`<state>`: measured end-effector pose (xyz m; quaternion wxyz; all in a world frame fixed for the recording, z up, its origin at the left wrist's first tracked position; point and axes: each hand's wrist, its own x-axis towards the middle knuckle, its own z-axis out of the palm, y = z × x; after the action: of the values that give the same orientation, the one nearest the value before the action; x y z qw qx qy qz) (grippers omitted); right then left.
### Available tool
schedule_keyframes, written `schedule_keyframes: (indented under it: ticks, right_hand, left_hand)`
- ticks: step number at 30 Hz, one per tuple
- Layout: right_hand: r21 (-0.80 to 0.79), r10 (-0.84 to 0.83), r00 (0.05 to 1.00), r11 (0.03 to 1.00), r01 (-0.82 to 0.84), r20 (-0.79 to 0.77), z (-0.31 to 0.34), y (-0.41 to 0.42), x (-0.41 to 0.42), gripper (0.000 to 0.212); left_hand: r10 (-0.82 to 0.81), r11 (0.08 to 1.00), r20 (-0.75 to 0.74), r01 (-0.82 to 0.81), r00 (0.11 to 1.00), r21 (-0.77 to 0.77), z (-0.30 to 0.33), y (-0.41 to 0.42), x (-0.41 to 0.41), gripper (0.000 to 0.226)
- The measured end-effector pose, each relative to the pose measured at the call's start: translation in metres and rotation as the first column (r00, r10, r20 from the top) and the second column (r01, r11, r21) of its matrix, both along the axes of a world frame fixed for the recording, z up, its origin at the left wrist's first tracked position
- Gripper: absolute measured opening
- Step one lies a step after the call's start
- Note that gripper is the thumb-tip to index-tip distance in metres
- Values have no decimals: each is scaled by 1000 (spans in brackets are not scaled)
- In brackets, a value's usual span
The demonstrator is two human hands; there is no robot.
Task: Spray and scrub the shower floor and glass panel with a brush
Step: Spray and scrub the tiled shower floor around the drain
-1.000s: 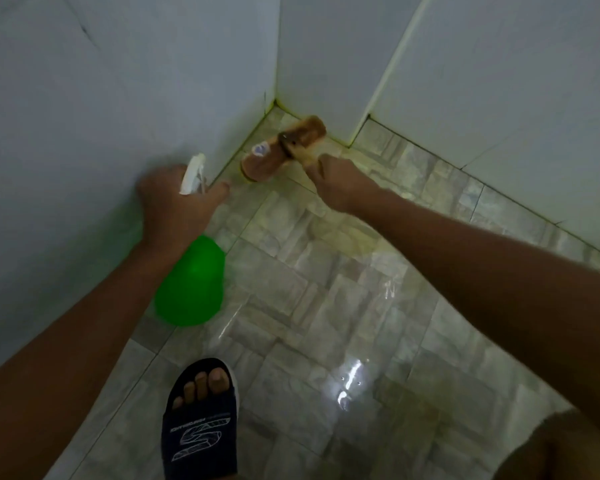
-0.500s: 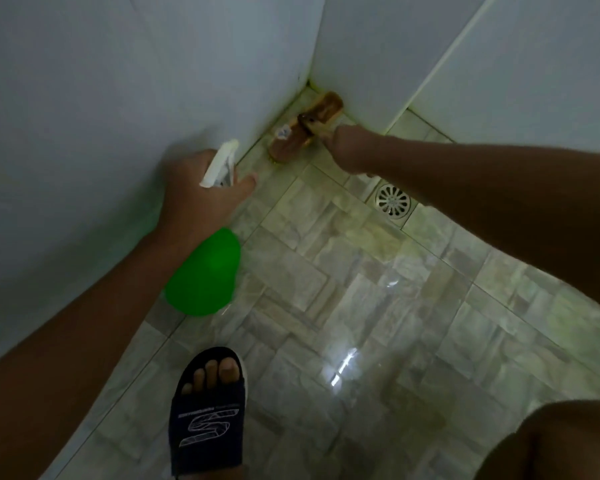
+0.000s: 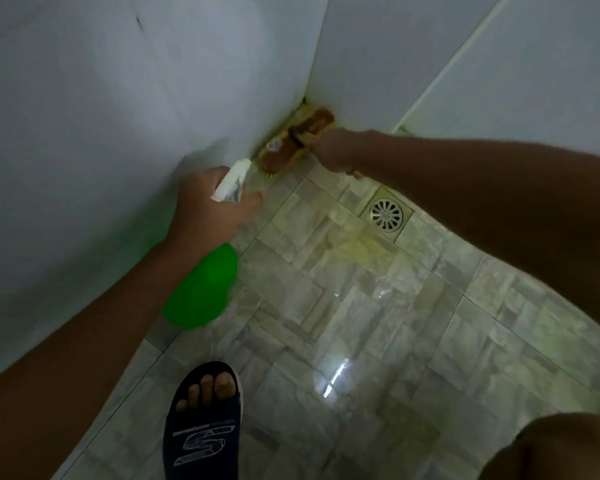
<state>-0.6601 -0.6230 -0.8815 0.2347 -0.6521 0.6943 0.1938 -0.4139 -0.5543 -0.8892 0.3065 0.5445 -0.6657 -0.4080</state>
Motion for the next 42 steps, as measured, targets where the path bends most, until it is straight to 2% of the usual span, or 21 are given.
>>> schedule_keyframes:
  ticks: [3,5,9,11,13,16,21,24,28,32,35,37,42]
  right_hand:
    - [72,109,993,992,-106,-37,8,65,-12,35]
    - [123,57,996,991,-49,-62,8,101,-22,38]
    - [28,1,996,1000,2,-84,-6,73,-18,38]
    - [-53,27,999,998,-29,-41,-10,47,5,51]
    - [-64,114,992,991,-118,-60,-9,29,27,48]
    - [-103,102,993,990,-95,63,-9,43,48,40]
    - [-10,112,993,994,-111,36,0,118,16,48]
    - [49,83,995,996,-80,-47,11,133,-12,45]
    - [-16,-107,994,994,106,-32,4,98,-9,39]
    - [-32,-279,949,957,287,147,-4,56,25,41]
    - [-17,-368,889,922,387,271,-4,60,45,38]
    - [-12,-305,903,946,324,303,-12,85,57,37]
    - [25,-149,965,989,147,217,-18,171,23,47]
  left_hand:
    - [-29,999,15,29,999,-24,-2,-1,6,46]
    - [-6,1000,16,7,1000,-26,-3,0,6,48]
    - [19,1000,8,-18,1000,-22,-2,4,5,48]
    - [13,1000,-15,-14,1000,-27,-2,8,6,46]
    - [10,1000,-6,-11,1000,-27,-1,11,6,46]
    - [-4,1000,7,4,1000,-13,2,8,6,39]
    - [-2,1000,-10,2,1000,-14,0,7,10,48]
    - [26,999,15,-27,1000,24,-1,9,8,39]
    - [12,999,18,-12,1000,31,0,8,6,44]
    - [-14,1000,29,14,999,6,0,7,4,43]
    - [-25,1000,40,26,999,-5,1,5,3,43]
    - [-19,1000,31,19,999,-7,-1,3,5,46]
    - [-21,999,41,20,999,33,0,3,5,54]
